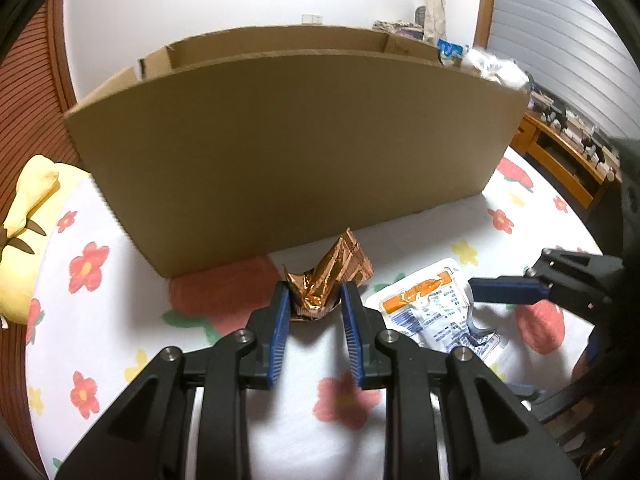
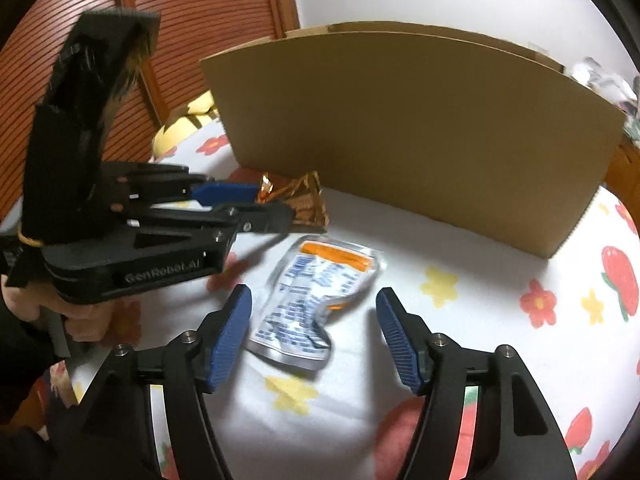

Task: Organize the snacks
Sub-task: 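Grasp the copper-wrapped candy with the left tool while the right tool holds the pouch, then carry the candy and pouch over the open box with both tools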

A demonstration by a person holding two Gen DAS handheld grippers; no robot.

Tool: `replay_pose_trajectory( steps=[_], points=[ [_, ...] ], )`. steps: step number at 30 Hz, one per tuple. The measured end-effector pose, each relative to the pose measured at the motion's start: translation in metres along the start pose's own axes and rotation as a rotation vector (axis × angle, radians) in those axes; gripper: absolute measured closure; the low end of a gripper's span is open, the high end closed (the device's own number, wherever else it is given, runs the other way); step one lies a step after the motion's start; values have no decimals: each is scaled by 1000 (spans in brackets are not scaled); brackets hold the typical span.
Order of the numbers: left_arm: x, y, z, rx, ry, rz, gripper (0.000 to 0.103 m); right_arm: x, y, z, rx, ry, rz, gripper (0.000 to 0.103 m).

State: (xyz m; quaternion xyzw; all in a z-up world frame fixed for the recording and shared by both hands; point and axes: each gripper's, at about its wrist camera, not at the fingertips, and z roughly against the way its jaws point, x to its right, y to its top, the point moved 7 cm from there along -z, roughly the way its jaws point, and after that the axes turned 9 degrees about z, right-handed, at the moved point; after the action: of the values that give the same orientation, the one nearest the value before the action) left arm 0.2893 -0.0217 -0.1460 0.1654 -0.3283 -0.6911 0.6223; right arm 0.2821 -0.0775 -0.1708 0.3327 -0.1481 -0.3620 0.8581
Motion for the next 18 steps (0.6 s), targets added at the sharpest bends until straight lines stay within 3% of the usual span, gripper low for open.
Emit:
replay_pose_trajectory(
  steps=[9,11,13,16,18],
  points=[
    [-25,4,22,49,21,44,79,-17,7,-23,-81,-93,120,36],
    [-31,4,25,55,25,55,79,-19,9,-24,-86,-91,134,44],
    [-33,4,27,60,30,60,79,-23,9,-23,-92,-76,145,63],
    [-34,3,31,67,30,62,79,-21,9,-19,-94,-84,157,76],
    [-35,2,34,71,29,64,79,-22,8,-18,-97,-67,151,78]
  ],
)
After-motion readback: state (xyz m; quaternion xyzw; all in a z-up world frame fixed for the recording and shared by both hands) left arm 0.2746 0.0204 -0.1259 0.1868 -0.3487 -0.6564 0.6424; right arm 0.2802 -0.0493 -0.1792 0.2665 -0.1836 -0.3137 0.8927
